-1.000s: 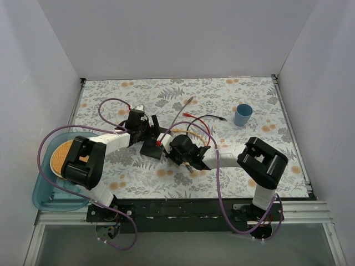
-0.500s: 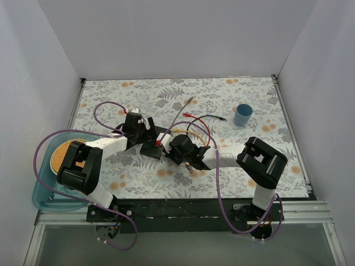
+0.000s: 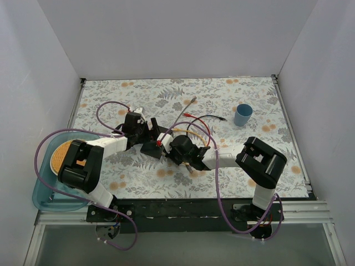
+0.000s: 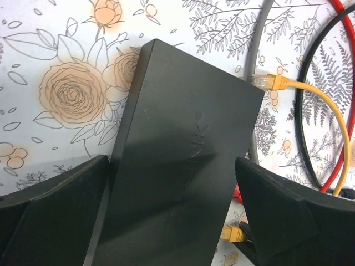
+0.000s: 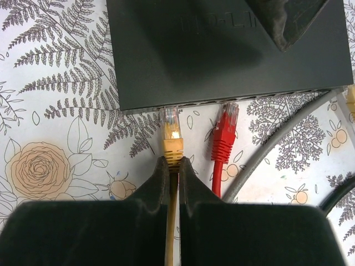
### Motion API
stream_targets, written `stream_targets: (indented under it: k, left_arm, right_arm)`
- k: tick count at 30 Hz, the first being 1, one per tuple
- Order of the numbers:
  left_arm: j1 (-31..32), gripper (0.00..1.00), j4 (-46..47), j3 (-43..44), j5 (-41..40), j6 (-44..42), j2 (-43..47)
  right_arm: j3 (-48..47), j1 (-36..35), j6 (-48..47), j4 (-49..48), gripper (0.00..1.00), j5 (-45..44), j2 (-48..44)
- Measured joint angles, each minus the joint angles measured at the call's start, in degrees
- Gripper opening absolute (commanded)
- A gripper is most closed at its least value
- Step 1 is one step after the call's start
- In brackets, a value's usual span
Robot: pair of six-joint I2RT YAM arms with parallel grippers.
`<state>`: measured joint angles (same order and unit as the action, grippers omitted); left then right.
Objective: Insert the plug into the switch port
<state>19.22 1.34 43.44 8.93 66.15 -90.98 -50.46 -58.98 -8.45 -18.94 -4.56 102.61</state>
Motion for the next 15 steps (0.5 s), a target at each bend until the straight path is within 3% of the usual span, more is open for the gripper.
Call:
stream_targets:
  k: [15]
  left_arm:
    - [-0.2, 0.98, 3.0, 0.0, 3.1, -1.7, -1.3]
  right_arm:
    - [3.6, -0.3, 3.0, -6.7, 0.01, -1.1, 0.1]
